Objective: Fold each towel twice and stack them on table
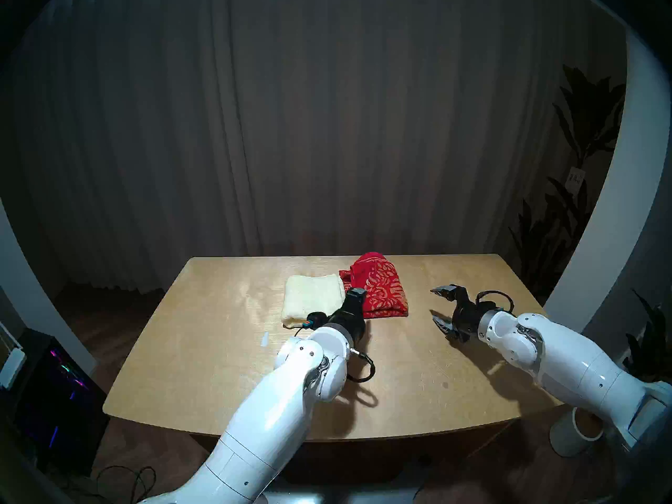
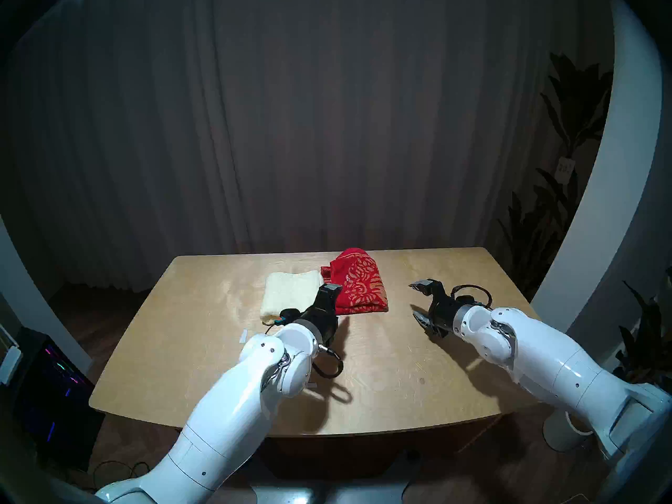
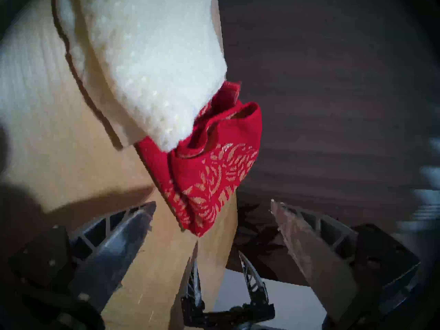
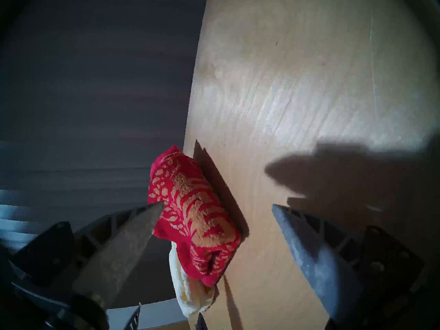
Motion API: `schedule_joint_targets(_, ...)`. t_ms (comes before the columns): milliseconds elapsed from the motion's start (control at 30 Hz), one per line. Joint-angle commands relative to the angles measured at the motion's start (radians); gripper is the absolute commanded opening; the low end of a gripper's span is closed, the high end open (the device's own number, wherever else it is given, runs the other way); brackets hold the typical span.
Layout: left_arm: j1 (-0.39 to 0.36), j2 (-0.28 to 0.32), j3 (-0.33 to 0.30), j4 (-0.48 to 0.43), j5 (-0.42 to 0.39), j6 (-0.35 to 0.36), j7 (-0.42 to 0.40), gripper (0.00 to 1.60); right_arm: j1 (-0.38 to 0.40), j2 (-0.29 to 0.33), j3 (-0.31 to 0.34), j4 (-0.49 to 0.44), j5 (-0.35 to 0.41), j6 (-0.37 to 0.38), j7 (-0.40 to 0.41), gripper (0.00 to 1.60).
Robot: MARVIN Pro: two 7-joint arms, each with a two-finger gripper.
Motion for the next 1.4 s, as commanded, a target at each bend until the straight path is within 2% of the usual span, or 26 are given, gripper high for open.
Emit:
schedule_joint_targets(0,-0.047,-0.031,0.014,0.011,0.014,0.001,-0.024,1.60,0.075,-0.045,-0.001,0.062,-0.012,0.075,0.016,1.60)
schedule_joint_targets(167,-0.059,-0.023,0.016,0.037,0.044,-0.018,-0.043,1.60,0.106,-0.069,-0.010,0.109,-0.034,0.124,0.024,1.60)
schedule_joint_targets(367,-0.052,-0.026,-0.007,0.060,0.034,-0.034,-0.059,1.60,0.132,-0.097,-0.015,0.145,-0.042,0.171,0.024,1.60)
schedule_joint_targets(667,-0.066,-0.039,-0.015,0.116,0.010,-0.012,-0.062,1.60,0.175,-0.136,-0.024,0.185,-0.059,0.218,0.007,1.60)
schedule_joint_targets(900,-0.092,-0.034,-0.004,0.151,0.040,-0.018,-0.055,1.60,0.197,-0.149,-0.033,0.222,-0.080,0.260,0.012,1.60)
schedule_joint_targets(1367,-0.140,-0.042,-0.012,0.278,0.053,-0.004,-0.083,1.60,0.219,-0.178,-0.030,0.240,-0.091,0.288,-0.003,1.60)
